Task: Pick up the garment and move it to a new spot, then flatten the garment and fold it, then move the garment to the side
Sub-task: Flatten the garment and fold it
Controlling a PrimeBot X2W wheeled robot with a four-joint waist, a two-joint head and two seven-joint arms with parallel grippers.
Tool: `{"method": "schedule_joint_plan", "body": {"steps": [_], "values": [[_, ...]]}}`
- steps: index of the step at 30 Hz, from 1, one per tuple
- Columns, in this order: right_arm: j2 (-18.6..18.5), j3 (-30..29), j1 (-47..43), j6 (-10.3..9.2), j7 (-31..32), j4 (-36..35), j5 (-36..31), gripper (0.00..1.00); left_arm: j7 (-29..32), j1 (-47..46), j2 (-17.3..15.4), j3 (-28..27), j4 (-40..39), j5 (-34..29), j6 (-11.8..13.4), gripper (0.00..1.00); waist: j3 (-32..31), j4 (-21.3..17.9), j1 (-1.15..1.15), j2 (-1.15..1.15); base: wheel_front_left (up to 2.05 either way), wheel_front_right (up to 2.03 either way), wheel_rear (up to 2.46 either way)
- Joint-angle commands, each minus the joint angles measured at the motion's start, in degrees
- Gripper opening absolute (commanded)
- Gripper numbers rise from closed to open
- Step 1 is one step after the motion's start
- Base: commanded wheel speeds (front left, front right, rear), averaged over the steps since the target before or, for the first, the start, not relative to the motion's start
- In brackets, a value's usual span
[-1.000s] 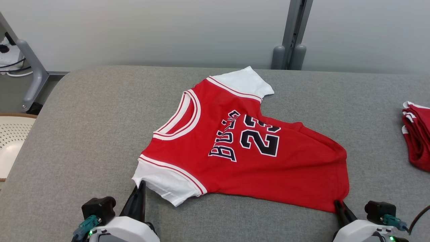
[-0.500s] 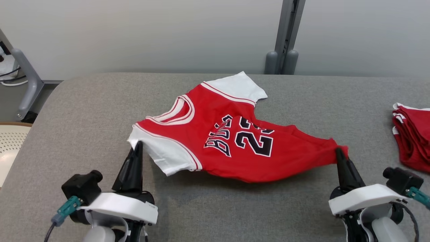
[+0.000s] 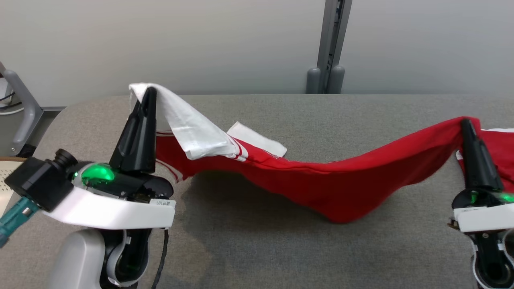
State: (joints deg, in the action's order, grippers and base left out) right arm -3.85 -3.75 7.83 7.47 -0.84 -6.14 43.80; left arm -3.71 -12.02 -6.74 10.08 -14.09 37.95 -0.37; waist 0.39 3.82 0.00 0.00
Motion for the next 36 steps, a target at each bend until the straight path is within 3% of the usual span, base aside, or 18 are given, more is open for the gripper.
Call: {"method": "schedule_joint_plan", "body": {"steps": [1, 8, 14, 19, 25, 31, 36], "values": [[-0.2, -0.8, -0.4, 0.04, 0.9, -2.0, 0.6, 0.0, 0.9, -1.8, -0.6, 0.0, -1.4, 0.2, 0.3, 0.0, 0.2, -0.1, 0.0, 0.0, 0.0, 0.0, 0.0], [0.3, -4.4, 1.6, 0.05, 6.5, -11.5, 3.0, 0.0, 6.4, -10.2, -2.7, 0.8, -5.1, -0.6, 0.4, 0.0, 3.7, -0.7, 0.0, 0.0, 0.0, 0.0, 0.0], [0.6, -6.8, 9.8, 0.05, 9.7, -8.8, 4.2, 0.0, 9.6, -20.8, -3.8, 1.3, 1.0, -0.5, -1.1, 0.0, 11.2, -1.7, 0.0, 0.0, 0.0, 0.0, 0.0], [0.7, -7.9, 24.5, 0.06, 11.6, -1.2, 1.6, 0.0, 11.4, -35.6, -4.6, 1.0, 11.0, -1.8, -2.2, 0.0, 20.6, -2.3, 0.0, 0.0, 0.0, 0.0, 0.0], [0.7, -9.2, 50.2, 0.08, 9.6, 14.4, -1.8, 0.0, 8.6, -58.8, -5.7, 0.9, 27.5, -7.2, -2.6, 0.0, 29.8, -3.4, 0.0, 0.0, 0.0, 0.0, 0.0], [0.8, -7.1, 70.5, 0.08, 1.8, 31.8, -5.6, 0.0, -1.9, -77.9, -3.9, 1.5, 42.2, -12.0, -2.8, 0.0, 31.6, -4.1, 0.0, 0.0, 0.0, 0.0, 0.0], [0.8, -5.8, 78.0, 0.08, -1.8, 41.8, -6.7, 0.0, -7.6, -84.4, -0.8, 0.5, 49.7, -10.7, -3.2, 0.0, 31.8, -2.8, 0.0, 0.0, 0.0, 0.0, 0.0]]}}
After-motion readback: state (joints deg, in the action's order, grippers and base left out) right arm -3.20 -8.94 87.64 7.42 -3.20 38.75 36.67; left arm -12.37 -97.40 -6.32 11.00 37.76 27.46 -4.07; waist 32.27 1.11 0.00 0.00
